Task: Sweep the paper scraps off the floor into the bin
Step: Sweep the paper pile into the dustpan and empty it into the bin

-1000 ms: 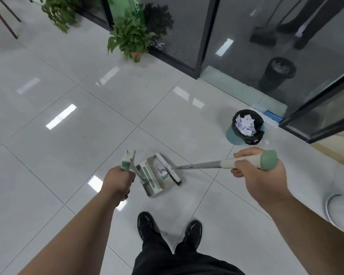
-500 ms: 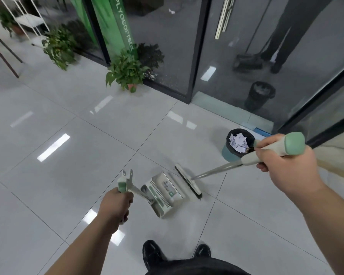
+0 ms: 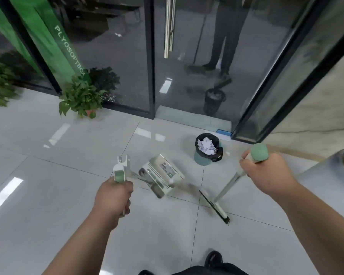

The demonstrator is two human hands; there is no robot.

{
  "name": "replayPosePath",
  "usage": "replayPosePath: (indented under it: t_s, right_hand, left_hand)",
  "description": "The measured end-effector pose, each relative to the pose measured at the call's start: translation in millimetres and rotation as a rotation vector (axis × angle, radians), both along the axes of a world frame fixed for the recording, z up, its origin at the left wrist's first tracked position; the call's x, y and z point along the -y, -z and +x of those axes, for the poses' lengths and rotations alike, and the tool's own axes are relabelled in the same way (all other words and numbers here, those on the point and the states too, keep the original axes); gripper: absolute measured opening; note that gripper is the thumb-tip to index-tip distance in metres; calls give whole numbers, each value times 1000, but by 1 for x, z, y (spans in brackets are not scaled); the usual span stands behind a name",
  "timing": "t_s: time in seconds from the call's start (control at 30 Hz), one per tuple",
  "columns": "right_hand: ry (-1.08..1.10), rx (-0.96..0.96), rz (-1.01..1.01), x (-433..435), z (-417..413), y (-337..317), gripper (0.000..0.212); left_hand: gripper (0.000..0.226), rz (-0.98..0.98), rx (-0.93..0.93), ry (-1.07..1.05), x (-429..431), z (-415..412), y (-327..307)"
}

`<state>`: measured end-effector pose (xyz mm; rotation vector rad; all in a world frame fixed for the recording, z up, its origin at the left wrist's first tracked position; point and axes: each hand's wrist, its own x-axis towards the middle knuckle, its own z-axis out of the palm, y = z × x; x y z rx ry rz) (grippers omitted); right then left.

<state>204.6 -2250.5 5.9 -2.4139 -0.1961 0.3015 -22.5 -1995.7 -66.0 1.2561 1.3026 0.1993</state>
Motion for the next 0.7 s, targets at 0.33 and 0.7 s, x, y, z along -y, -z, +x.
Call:
replayPosePath:
  t_s: [0.33, 0.7]
  right_hand:
    - [-20, -5, -101, 68, 73, 13, 14]
    - [-72, -70, -61, 132, 203, 20, 17]
  left_hand:
    - [14, 253, 52, 205, 54, 118, -48]
    - [6, 740, -285, 641, 162, 267, -36]
